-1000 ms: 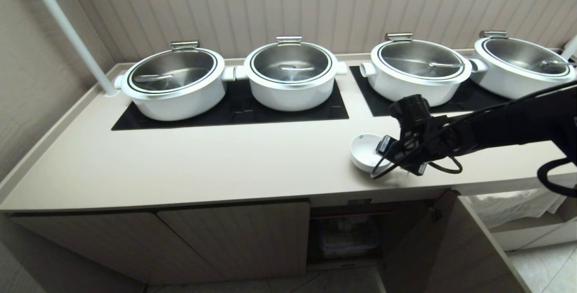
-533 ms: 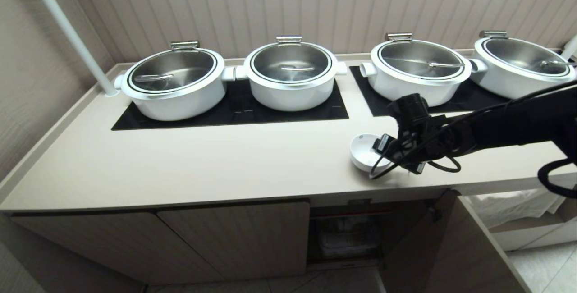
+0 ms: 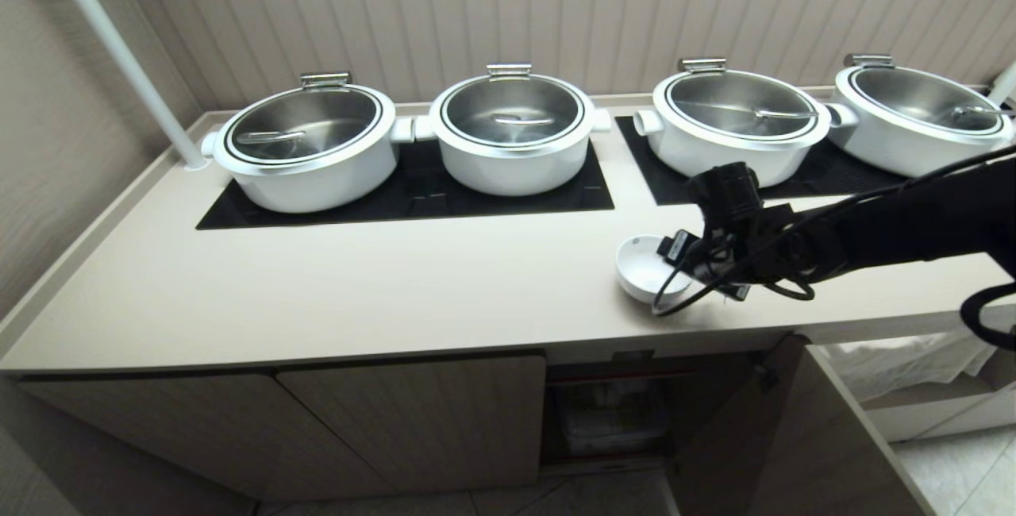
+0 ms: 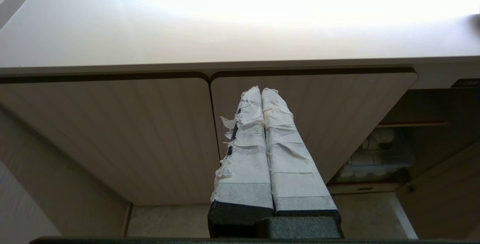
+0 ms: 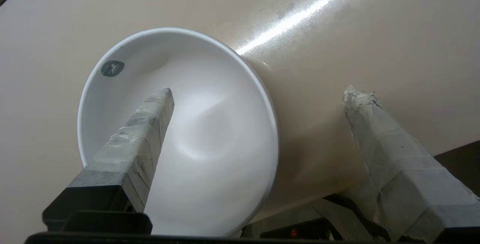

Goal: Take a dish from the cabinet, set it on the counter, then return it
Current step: Place it on the table

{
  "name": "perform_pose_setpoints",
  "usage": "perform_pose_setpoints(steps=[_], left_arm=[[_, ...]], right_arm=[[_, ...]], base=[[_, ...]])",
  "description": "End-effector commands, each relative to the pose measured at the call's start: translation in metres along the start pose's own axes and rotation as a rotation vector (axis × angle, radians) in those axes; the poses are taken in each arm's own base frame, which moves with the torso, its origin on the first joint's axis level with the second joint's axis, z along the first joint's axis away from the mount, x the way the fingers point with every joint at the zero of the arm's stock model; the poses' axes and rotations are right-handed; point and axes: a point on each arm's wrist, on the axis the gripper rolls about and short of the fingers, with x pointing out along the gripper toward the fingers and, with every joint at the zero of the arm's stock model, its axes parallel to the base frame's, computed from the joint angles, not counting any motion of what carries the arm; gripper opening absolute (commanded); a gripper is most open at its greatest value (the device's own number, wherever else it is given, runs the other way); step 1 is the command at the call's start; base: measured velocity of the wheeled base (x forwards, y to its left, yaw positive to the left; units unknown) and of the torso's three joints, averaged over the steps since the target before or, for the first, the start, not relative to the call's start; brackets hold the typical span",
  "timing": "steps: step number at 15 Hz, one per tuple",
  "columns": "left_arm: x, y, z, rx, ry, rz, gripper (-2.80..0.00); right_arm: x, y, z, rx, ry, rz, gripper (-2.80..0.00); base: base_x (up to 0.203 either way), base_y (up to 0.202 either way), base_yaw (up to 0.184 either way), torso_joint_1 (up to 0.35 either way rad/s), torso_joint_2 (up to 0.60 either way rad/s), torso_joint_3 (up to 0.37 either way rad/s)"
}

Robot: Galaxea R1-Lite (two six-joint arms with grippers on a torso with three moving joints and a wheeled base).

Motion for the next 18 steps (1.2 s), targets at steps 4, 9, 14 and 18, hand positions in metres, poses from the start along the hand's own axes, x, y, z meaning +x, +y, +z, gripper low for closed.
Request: perform_pose_setpoints(steps=[4, 9, 14, 18], left_arm=[[0.0, 0.0, 0.0, -0.001, -0.002, 0.0, -2.8], [0.0, 0.0, 0.0, -0.001, -0.002, 0.001, -2.8], [0.0, 0.0, 0.0, -0.001, -0.002, 0.0, -2.8], [0.0, 0.0, 0.0, -0.001, -0.002, 0.0, -2.8]], right_arm=[[-0.009, -0.003, 0.0, -0.101, -0.123, 0.076, 0.0], [-0.02, -0.012, -0.005, -0.253, -0.267, 0.146, -2.8], [-0.044, -0.021, -0.004, -0.31, -0.359, 0.181, -2.8], [-0.079, -0.026, 0.003, -0.299, -0.401, 0.212, -2.8]], base=[[0.0, 0.0, 0.0, 0.0, 0.0, 0.0], [0.0, 0.0, 0.0, 0.0, 0.0, 0.0], [0.0, 0.0, 0.0, 0.0, 0.0, 0.0], [0.0, 0.0, 0.0, 0.0, 0.0, 0.0]])
